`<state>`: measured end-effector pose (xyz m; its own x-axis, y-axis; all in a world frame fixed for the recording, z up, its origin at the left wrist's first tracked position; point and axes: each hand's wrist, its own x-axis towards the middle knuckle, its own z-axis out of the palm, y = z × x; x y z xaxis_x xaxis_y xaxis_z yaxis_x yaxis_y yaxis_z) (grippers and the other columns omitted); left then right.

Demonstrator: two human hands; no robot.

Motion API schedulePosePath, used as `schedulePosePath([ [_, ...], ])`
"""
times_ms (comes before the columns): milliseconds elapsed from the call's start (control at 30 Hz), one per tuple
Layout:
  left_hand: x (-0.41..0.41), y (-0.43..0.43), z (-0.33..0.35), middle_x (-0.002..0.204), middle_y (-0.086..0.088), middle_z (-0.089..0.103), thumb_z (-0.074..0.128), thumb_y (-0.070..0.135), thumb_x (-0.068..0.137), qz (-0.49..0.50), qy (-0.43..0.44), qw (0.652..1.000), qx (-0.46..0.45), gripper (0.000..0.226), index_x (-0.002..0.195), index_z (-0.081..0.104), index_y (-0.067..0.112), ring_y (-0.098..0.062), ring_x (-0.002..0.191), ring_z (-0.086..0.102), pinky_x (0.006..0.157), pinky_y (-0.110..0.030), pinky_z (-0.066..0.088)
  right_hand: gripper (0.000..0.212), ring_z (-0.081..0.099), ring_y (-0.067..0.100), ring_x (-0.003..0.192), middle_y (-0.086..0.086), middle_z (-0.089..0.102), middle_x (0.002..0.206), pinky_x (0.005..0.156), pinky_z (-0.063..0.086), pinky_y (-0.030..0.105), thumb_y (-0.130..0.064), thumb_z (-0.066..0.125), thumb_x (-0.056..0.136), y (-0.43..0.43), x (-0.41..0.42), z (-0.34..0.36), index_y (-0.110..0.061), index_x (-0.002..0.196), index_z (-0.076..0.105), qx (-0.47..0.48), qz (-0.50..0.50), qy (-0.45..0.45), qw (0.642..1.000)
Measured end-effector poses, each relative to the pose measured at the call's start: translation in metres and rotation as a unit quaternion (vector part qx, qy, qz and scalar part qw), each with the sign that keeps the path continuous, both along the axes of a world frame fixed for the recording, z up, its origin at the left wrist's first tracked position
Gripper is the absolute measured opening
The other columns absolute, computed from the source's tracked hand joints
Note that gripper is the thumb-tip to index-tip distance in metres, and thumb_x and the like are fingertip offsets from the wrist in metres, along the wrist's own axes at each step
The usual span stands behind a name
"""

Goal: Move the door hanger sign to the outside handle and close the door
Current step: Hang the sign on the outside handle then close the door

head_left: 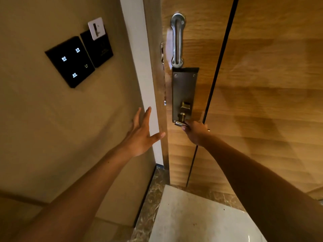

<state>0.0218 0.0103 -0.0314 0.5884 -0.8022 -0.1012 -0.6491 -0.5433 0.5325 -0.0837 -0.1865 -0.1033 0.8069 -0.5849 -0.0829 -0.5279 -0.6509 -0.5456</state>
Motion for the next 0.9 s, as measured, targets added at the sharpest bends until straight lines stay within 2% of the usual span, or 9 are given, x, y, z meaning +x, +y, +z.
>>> schedulePosePath([
  [100, 0.007, -0.01, -0.008, 0.156, 0.004, -0.021, 0.042, 0.075, 0.064, 0.001, 0.002, 1.0, -0.011, 0.103, 0.144, -0.012, 0.038, -0.028, 0.145, -0.005, 0.111, -0.058, 0.024, 0.022, 0.049, 0.035, 0.108, 0.018, 0.056, 0.111, 0.097, 0.032, 0.052, -0.031, 0.037, 0.096, -0.01, 0.012, -0.005, -0.017, 0.108, 0.05, 0.007, -0.016, -0.011, 1.0],
  [233, 0.015, -0.026, -0.019, 0.156, 0.005, -0.018, 0.042, 0.074, 0.064, 0.006, 0.007, 1.0, -0.018, 0.102, 0.145, -0.007, 0.038, -0.027, 0.145, -0.004, 0.111, -0.055, 0.027, 0.022, 0.05, 0.031, 0.099, 0.012, 0.053, 0.098, 0.089, 0.038, 0.046, -0.031, 0.037, 0.096, -0.029, 0.03, -0.012, -0.016, 0.101, 0.052, 0.039, -0.028, -0.021, 0.999],
  [400, 0.024, -0.042, -0.027, 0.155, 0.01, -0.02, 0.045, 0.074, 0.065, 0.014, 0.037, 0.999, -0.016, 0.099, 0.143, -0.009, 0.044, -0.022, 0.144, -0.01, 0.111, -0.056, 0.025, 0.02, 0.049, 0.023, 0.088, 0.006, 0.051, 0.093, 0.075, 0.035, 0.036, -0.031, 0.041, 0.095, -0.047, 0.047, -0.026, -0.019, 0.103, 0.055, 0.104, -0.065, -0.087, 0.989],
  [533, 0.028, -0.048, -0.028, 0.155, 0.011, -0.021, 0.047, 0.072, 0.067, 0.021, 0.051, 0.998, -0.022, 0.099, 0.142, -0.011, 0.045, -0.02, 0.144, -0.01, 0.112, -0.052, 0.023, 0.028, 0.052, 0.02, 0.086, 0.005, 0.053, 0.096, 0.075, 0.041, 0.036, -0.035, 0.043, 0.093, -0.061, 0.06, -0.036, -0.019, 0.112, 0.056, 0.162, -0.097, -0.156, 0.97],
  [700, 0.041, -0.059, -0.027, 0.154, 0.013, -0.02, 0.048, 0.072, 0.066, 0.022, 0.057, 0.998, -0.025, 0.099, 0.142, -0.009, 0.046, -0.019, 0.144, -0.01, 0.11, -0.049, 0.023, 0.023, 0.048, 0.01, 0.076, -0.016, 0.042, 0.084, 0.062, 0.036, 0.026, -0.04, 0.046, 0.09, -0.08, 0.074, -0.043, -0.032, 0.109, 0.055, 0.185, -0.123, -0.194, 0.955],
  [833, 0.051, -0.07, -0.025, 0.155, 0.013, -0.017, 0.051, 0.068, 0.067, 0.035, 0.061, 0.997, -0.032, 0.097, 0.143, -0.006, 0.045, -0.022, 0.144, -0.005, 0.107, -0.05, 0.028, 0.014, 0.051, 0.014, 0.082, -0.015, 0.044, 0.087, 0.07, 0.042, 0.031, -0.043, 0.047, 0.088, -0.093, 0.084, -0.045, -0.039, 0.099, 0.054, 0.188, -0.13, -0.207, 0.951],
  [900, 0.054, -0.073, -0.026, 0.155, 0.013, -0.016, 0.051, 0.067, 0.068, 0.038, 0.055, 0.997, -0.034, 0.096, 0.143, -0.005, 0.046, -0.023, 0.145, -0.003, 0.106, -0.05, 0.03, 0.018, 0.053, 0.016, 0.087, -0.005, 0.052, 0.094, 0.077, 0.045, 0.037, -0.044, 0.046, 0.089, -0.1, 0.089, -0.047, -0.038, 0.103, 0.054, 0.189, -0.136, -0.212, 0.949],
])
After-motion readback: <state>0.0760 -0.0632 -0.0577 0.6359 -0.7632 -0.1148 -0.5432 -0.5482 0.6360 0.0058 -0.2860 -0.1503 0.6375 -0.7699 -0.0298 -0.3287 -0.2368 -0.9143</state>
